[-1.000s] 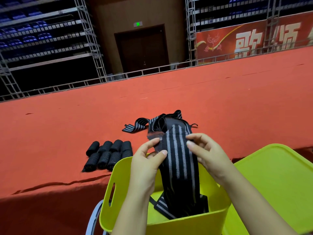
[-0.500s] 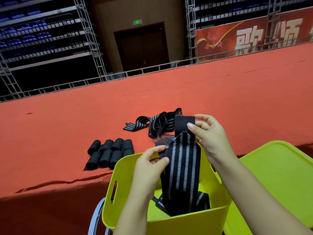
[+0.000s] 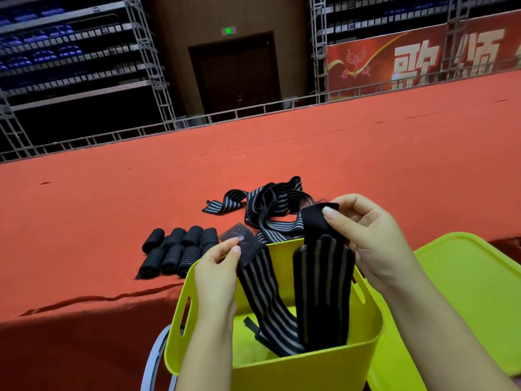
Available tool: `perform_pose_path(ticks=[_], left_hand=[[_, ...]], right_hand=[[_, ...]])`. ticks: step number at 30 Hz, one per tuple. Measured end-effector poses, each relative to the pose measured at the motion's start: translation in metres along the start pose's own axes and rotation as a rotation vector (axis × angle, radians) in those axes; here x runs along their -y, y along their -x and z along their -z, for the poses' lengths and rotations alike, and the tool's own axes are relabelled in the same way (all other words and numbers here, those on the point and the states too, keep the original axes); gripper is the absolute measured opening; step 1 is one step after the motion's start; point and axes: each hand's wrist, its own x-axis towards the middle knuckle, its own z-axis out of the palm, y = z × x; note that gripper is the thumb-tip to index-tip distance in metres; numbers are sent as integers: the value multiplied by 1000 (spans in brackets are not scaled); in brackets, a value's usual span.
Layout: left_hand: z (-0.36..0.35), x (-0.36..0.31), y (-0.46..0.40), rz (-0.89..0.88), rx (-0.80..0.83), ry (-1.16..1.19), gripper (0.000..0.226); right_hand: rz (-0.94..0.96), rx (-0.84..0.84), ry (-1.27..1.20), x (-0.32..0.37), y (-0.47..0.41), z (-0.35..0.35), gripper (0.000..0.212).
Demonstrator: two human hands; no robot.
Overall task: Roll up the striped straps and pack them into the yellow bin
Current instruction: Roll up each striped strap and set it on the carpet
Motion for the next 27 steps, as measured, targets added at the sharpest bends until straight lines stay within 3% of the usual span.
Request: perform_pose_path(ticks=[2,7,16,27], left_hand=[[-1,-3,3,-3,11,23,30],[-17,-17,22,-17,169,93,45],[-20,-35,44,-38,345,170,16],[-23,-38,51,-99,419,239,20]], right_hand=[[-7,35,15,0,2,-5,10],[-55,41,79,-15,7,-25,11],[-41,-34,64,-19,5,-34,17],[-28,-54,48,-19,7,-33,30]])
